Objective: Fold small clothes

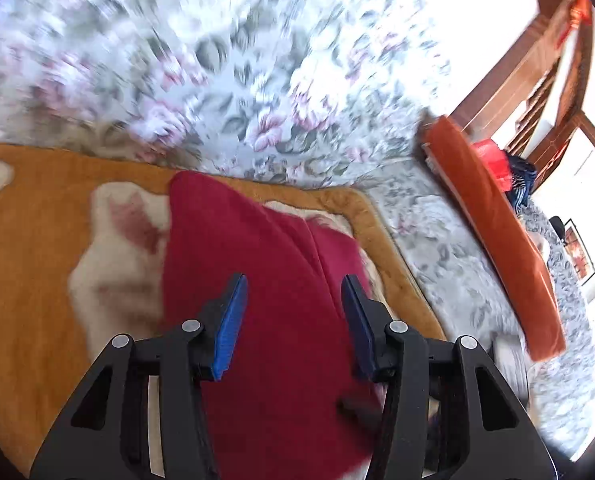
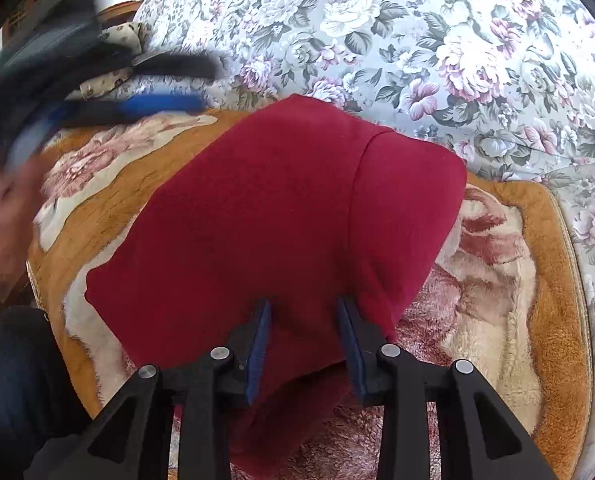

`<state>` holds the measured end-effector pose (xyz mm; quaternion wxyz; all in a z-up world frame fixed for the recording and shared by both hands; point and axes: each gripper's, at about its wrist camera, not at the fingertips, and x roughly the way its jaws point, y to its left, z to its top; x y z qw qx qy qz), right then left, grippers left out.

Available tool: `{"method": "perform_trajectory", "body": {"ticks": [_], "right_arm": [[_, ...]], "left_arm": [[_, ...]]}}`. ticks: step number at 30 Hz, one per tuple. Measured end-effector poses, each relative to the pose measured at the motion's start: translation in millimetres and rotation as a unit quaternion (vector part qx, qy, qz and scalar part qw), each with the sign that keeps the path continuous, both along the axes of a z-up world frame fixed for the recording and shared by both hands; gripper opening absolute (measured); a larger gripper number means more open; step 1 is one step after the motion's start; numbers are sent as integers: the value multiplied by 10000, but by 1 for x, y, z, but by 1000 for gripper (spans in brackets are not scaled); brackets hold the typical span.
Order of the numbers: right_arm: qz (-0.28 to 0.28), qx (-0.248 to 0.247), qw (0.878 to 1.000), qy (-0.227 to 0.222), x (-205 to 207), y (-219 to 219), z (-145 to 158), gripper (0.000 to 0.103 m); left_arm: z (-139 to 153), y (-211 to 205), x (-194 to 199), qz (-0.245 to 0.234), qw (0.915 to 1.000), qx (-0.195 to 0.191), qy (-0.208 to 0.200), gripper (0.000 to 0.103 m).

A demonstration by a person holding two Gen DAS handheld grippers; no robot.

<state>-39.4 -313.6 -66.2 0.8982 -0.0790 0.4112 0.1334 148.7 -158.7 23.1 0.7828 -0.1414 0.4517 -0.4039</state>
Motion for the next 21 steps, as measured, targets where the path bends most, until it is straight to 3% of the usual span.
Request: {"method": "perform_trajectory", "body": {"ticks": [3, 4, 5, 6, 10, 13, 14, 17, 19, 21], "right_arm": [[-16, 114, 9999, -69, -3, -4, -2, 34], [-36, 181, 9998, -113, -5, -6, -3, 34], [-43, 233, 9996, -184, -8, -8, -5, 34], [-39, 267, 9993, -271, -11, -9, -7, 34], [-136, 308, 9982, -506, -14, -7, -11, 34], [-144, 260, 9981, -544, -16, -5, -10, 34], [-122, 235, 9984, -495, -16, -4, -8, 34], [89, 458, 9987, -221, -8, -8, 21, 33], [-181, 546, 9955, -747, 7, -17, 57, 33], [-609, 691, 9915, -920, 33, -25, 73, 34]], "left_arm": [[-40, -35, 50, -182, 9935, 382, 1056, 46], [-53, -40, 59, -79, 9910, 542, 1220, 41], [-67, -43, 66, 47, 9882, 828, 1284, 30], [-74, -45, 69, 127, 9879, 980, 1193, 24], [-71, -47, 66, 66, 9878, 1184, 1013, 23], [-47, -33, 59, 92, 9922, 919, 837, 23], [-32, -20, 47, 136, 9955, 755, 563, 27], [-12, 15, 8, 401, 9972, 577, -238, 73], [-17, 28, -8, 588, 9967, 443, -341, 76], [-36, 31, -18, 521, 9983, 242, 37, 76]]}}
